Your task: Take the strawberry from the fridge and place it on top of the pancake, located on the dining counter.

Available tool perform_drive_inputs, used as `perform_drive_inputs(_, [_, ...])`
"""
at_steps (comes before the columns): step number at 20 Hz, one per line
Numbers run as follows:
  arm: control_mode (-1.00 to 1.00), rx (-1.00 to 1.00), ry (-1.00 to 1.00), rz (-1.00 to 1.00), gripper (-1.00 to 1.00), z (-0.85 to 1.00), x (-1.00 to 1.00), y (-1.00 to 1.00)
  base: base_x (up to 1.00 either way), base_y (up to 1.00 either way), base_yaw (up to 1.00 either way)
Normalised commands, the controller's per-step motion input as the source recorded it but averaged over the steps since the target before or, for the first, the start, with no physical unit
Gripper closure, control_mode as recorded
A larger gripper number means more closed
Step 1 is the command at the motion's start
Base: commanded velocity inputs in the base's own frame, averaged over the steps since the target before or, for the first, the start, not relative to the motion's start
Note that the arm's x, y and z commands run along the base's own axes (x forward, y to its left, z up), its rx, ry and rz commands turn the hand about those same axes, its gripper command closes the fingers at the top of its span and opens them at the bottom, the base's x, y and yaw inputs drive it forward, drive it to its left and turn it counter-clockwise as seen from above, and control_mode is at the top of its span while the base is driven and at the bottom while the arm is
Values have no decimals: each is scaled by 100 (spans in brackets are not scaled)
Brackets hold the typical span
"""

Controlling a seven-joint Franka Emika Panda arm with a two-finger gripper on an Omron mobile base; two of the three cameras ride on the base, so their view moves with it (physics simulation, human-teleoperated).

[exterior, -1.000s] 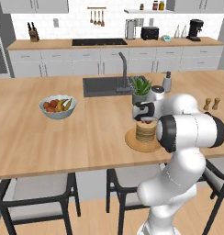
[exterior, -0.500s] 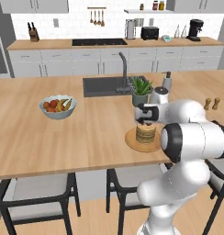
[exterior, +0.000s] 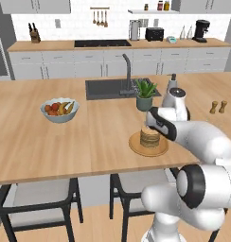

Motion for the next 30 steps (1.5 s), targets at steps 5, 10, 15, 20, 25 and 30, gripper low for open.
perform_drive_inputs(5, [-100,0,-1,0,-100,55,-71,0,0,0,0])
perform_drive_inputs(10, [-100,0,-4,0,-100,96,-29,0,0,0,0])
perform_drive_inputs(15, [-100,0,-7,0,-100,78,-37,0,0,0,0])
perform_drive_inputs(20, [-100,3,-11,0,-100,23,-63,0,0,0,0])
perform_drive_inputs(25, [-100,5,-2,0,-100,16,-47,0,0,0,0])
perform_drive_inputs(30, [-100,7,6,0,-100,35,-50,2,0,0,0])
